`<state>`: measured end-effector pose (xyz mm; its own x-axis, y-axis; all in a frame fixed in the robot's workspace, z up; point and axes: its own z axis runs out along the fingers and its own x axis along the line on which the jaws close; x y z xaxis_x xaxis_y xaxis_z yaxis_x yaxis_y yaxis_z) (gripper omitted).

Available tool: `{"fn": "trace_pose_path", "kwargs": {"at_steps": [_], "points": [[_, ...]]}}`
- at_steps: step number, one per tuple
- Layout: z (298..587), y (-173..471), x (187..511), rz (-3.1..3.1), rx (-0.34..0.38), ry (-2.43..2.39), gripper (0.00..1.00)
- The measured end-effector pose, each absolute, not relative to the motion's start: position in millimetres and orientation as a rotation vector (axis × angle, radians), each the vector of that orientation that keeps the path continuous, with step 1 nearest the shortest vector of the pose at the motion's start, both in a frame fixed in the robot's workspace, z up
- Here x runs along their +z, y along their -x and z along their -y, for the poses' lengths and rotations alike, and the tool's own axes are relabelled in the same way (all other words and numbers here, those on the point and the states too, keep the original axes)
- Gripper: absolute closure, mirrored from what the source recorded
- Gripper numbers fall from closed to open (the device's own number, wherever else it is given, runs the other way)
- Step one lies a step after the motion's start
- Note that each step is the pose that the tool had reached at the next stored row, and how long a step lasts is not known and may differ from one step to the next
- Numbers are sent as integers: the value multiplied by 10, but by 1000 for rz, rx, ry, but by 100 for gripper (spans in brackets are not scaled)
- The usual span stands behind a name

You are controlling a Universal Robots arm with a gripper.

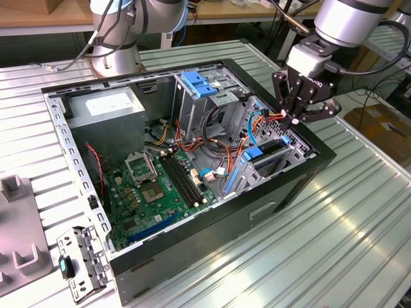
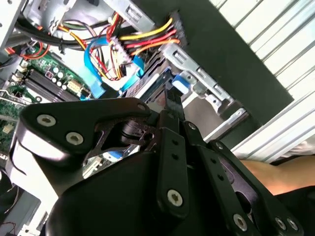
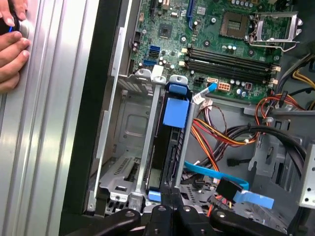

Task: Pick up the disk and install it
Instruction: 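Insert the first disk wire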

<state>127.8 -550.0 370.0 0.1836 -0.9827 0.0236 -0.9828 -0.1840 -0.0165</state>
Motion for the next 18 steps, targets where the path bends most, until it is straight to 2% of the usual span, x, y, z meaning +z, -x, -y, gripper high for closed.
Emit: {"fn": "trace_pose_path", "kwargs": {"at_steps": [18], "points": [[5480, -1370, 3770, 1986, 43, -2430, 89]]}}
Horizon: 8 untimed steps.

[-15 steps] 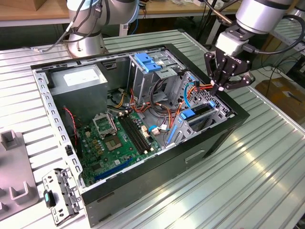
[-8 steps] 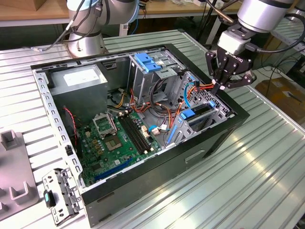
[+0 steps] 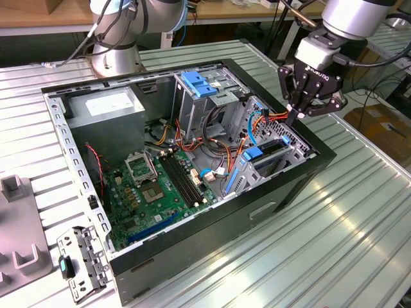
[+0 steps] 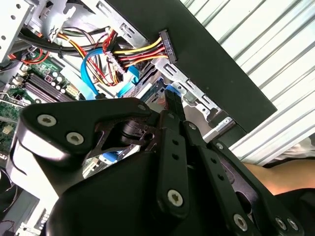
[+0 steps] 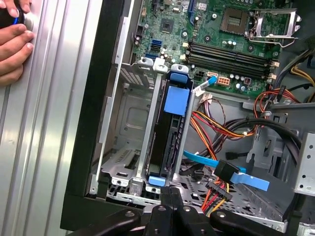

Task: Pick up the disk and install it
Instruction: 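Insert the first disk wire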

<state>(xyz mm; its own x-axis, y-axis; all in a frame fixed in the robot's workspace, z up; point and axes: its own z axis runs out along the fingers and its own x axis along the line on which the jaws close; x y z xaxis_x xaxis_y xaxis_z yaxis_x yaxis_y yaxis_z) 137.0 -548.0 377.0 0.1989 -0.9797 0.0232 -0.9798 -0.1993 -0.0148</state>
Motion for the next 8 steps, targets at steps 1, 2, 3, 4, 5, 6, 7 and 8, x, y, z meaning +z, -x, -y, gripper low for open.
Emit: {"fn": "trace_pose_path", "kwargs": {"at_steps": [1, 2, 3, 4, 5, 6, 7, 8], "points": [[5478, -1372, 3771, 1985, 43, -2430, 89], [5477, -1374, 3771, 1985, 43, -2431, 89], [5477, -1377, 3771, 1983, 43, -2432, 89], [5476, -1380, 3771, 1977, 43, -2437, 89], [5476, -1380, 3771, 1943, 43, -2465, 89], [5477, -1381, 3770, 1913, 43, -2489, 89], [5477, -1381, 3770, 1891, 43, -2505, 89], [5477, -1382, 3771, 1846, 43, -2539, 89]]}}
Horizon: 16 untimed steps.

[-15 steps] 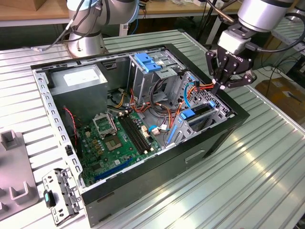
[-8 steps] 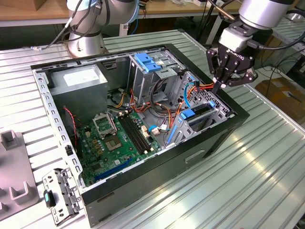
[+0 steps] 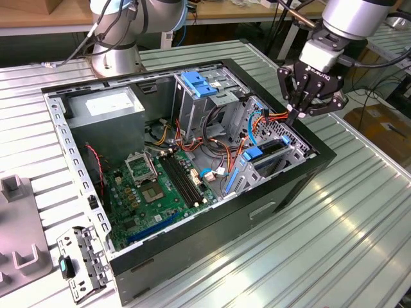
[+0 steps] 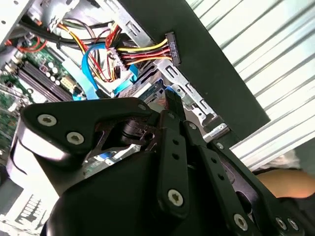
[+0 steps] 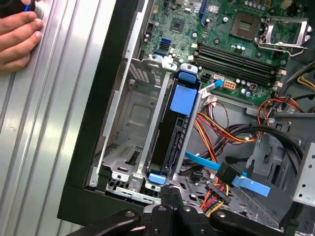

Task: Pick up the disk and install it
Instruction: 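Insert the first disk wire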

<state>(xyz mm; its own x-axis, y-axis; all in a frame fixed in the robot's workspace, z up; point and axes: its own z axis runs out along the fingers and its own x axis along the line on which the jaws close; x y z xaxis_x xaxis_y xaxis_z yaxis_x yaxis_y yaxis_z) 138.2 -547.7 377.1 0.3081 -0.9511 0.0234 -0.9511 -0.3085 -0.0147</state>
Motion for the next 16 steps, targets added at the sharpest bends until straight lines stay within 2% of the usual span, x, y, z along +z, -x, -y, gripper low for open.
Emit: {"fn": "trace_pose_path", "kwargs": {"at_steps": [16], "points": [[5267, -1573, 3770, 1812, 45, -2562, 89]]}}
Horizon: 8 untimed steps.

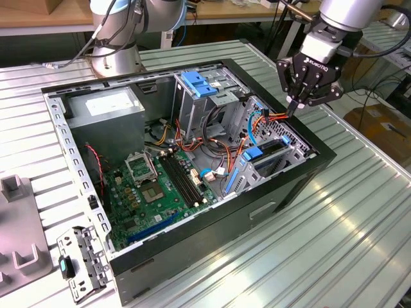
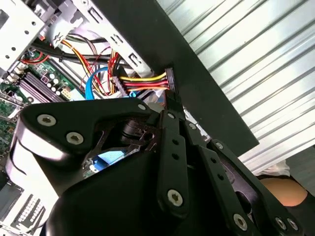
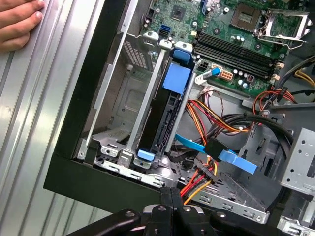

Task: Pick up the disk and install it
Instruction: 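Insert the first disk wire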

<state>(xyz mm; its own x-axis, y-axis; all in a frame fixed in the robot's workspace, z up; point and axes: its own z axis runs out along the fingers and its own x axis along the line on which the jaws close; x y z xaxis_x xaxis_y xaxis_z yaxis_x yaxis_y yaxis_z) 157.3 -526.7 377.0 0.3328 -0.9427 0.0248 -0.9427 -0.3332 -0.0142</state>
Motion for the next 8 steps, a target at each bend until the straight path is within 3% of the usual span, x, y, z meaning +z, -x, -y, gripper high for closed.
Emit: {"fn": "trace_pose_path", "kwargs": {"at_steps": [8], "points": [[5238, -1595, 3769, 1802, 45, -2570, 89]]}}
